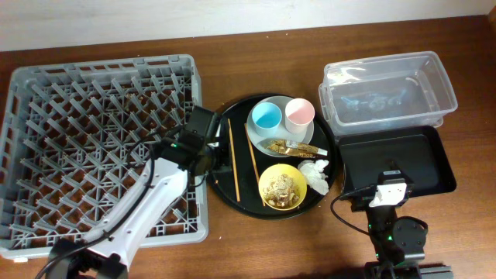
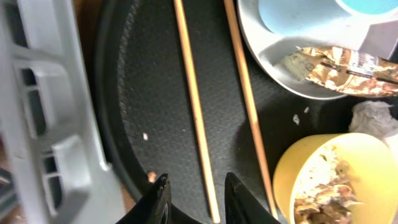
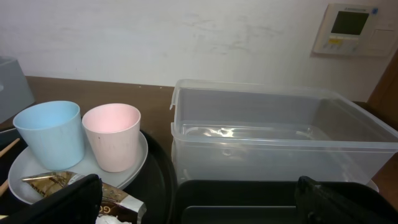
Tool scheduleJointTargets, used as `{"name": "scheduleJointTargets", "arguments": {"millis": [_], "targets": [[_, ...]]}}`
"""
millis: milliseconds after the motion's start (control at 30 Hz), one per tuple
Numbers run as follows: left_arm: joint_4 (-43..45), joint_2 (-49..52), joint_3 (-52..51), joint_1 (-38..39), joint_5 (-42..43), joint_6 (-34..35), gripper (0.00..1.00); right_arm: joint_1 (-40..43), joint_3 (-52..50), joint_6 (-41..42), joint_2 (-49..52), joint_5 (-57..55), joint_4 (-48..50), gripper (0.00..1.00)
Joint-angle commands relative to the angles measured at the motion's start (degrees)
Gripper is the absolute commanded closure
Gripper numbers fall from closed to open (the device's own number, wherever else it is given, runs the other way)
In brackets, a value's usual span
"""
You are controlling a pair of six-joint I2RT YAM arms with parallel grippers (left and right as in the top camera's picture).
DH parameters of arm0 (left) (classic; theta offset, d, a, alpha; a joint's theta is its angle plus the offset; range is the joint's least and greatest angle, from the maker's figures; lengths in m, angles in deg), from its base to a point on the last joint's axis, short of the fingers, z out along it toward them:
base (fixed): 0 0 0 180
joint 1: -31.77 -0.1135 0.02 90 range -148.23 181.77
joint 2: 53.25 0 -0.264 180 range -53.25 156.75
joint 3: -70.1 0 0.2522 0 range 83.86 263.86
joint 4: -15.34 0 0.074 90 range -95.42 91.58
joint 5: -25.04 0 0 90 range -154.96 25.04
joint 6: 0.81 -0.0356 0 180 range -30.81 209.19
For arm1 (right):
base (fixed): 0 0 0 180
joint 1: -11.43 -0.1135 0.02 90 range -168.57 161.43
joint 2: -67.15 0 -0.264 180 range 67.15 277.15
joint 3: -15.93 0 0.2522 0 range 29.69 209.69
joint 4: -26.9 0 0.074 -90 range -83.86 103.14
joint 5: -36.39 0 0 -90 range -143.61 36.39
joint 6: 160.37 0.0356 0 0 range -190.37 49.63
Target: Sort waste into correct bins and load items into the dishwasher rack
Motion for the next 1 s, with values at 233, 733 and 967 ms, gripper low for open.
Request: {"name": "scheduleJointTargets", "arguments": {"millis": [233, 733, 967], "targets": [[3.69, 6.43, 0.74, 8.59, -13.18, 9.68, 0.73, 0.26, -0.37, 0.63, -0.37, -0.5, -0.22, 0.01], [8.55, 17.05, 0.74, 8.59, -13.7, 10.05, 0.73, 0.26, -0.37, 0.63, -0.37, -0.5, -0.22, 0.01], [9.2, 18.91, 0.74, 8.59, -13.7, 10.03, 0.85, 0.26, -0.37, 0.66, -0.37, -0.5, -0.2, 0.01]]}}
